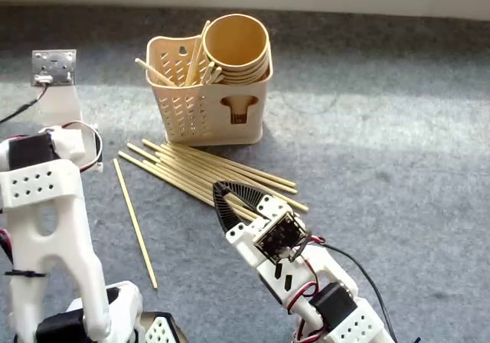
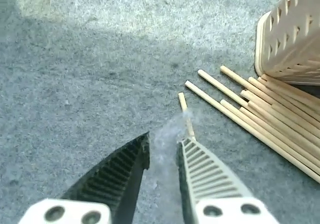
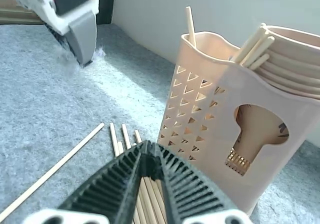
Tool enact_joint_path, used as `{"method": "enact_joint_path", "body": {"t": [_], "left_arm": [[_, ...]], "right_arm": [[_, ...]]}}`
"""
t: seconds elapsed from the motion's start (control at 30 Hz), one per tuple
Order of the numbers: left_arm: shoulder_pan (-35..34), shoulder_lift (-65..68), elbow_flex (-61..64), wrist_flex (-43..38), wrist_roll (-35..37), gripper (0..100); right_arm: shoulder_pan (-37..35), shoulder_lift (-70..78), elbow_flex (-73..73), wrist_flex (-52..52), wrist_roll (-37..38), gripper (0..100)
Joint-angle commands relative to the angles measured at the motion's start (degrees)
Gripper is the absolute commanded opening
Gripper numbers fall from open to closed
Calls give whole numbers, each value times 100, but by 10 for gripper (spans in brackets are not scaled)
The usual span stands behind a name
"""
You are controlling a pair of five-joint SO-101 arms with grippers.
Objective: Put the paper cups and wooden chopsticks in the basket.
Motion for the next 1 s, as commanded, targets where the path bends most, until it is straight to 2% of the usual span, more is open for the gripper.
{"method": "enact_joint_path", "body": {"t": [0.0, 0.27, 0.5, 0.63, 0.73, 0.97], "left_arm": [[-40, -22, 505, -607, 44, 102], [-31, -4, 1640, -1697, 325, 102], [127, 171, 1895, -1978, 589, 102], [312, 1007, 1525, -1987, 703, 99], [224, 1701, 998, -1987, 1257, 101], [215, 3099, 4, -1987, 1292, 101]], "right_arm": [[-57, -66, 532, 22, 79, 5], [-57, -66, 532, 22, 79, 5], [-57, -66, 532, 31, 79, 5], [-57, -66, 532, 31, 79, 5], [-57, -66, 532, 31, 79, 5], [-57, -66, 532, 31, 79, 5]]}}
